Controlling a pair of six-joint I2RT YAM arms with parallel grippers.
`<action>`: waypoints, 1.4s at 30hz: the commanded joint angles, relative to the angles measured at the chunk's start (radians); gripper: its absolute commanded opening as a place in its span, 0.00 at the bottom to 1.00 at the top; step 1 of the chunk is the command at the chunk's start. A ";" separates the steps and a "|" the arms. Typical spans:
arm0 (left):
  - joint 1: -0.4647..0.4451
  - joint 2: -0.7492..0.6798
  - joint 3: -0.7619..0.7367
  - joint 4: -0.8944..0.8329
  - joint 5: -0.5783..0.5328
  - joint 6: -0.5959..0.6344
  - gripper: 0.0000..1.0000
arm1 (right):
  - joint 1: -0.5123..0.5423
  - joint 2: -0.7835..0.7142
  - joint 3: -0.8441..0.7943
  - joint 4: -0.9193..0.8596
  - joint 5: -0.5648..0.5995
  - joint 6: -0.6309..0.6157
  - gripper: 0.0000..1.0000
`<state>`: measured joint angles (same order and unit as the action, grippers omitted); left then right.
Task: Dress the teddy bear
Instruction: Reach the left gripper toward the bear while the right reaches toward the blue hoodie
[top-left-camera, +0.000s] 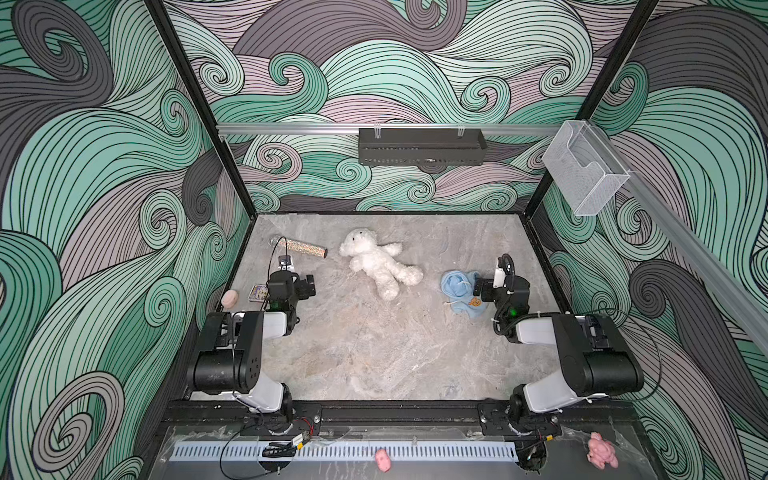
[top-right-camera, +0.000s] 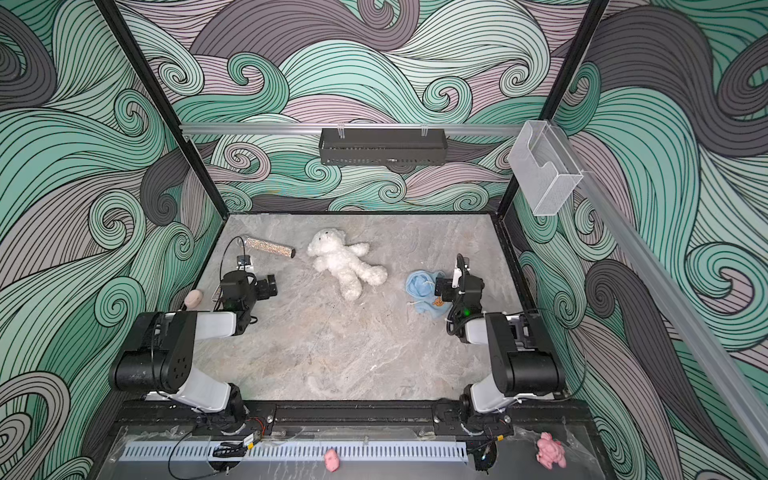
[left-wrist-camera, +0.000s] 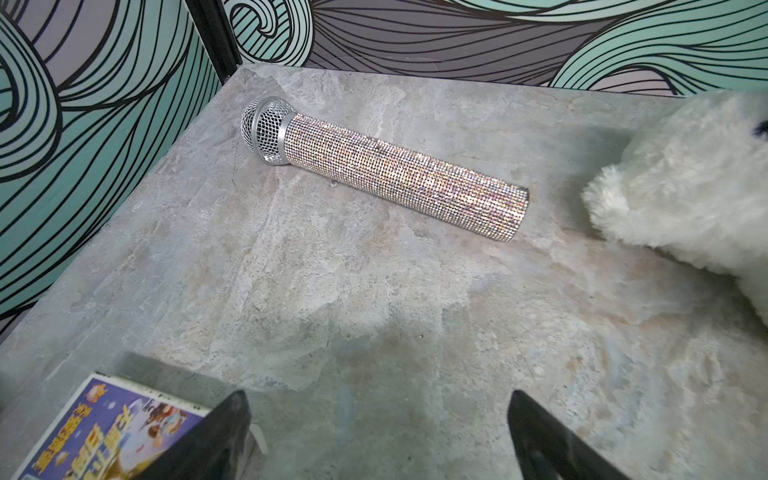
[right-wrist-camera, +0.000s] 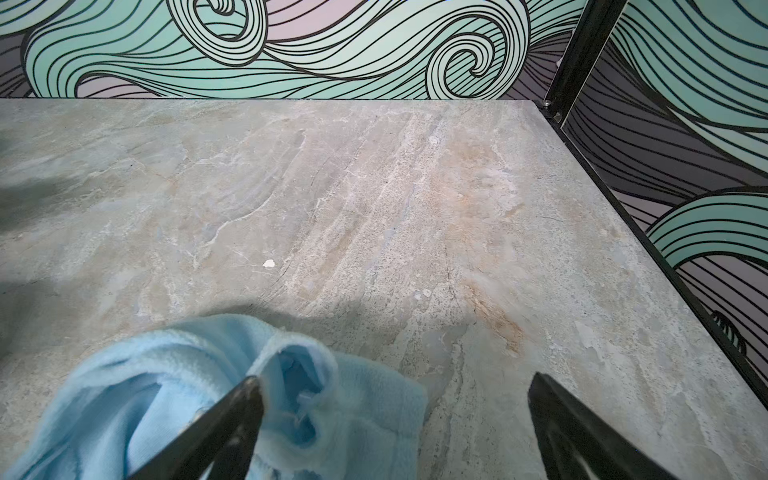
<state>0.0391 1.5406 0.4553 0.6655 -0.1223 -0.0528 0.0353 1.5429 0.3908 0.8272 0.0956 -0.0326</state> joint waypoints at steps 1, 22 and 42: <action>0.008 -0.017 0.023 -0.011 -0.004 -0.004 0.98 | -0.003 -0.008 0.011 0.019 -0.010 0.003 0.99; 0.008 -0.017 0.023 -0.012 -0.004 -0.004 0.98 | -0.002 -0.008 0.011 0.019 -0.010 0.003 0.99; 0.008 -0.035 0.017 -0.008 -0.015 -0.008 0.99 | 0.005 -0.026 0.002 0.041 0.023 0.006 0.99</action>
<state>0.0391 1.5387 0.4553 0.6655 -0.1230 -0.0532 0.0353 1.5414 0.3908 0.8280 0.0990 -0.0326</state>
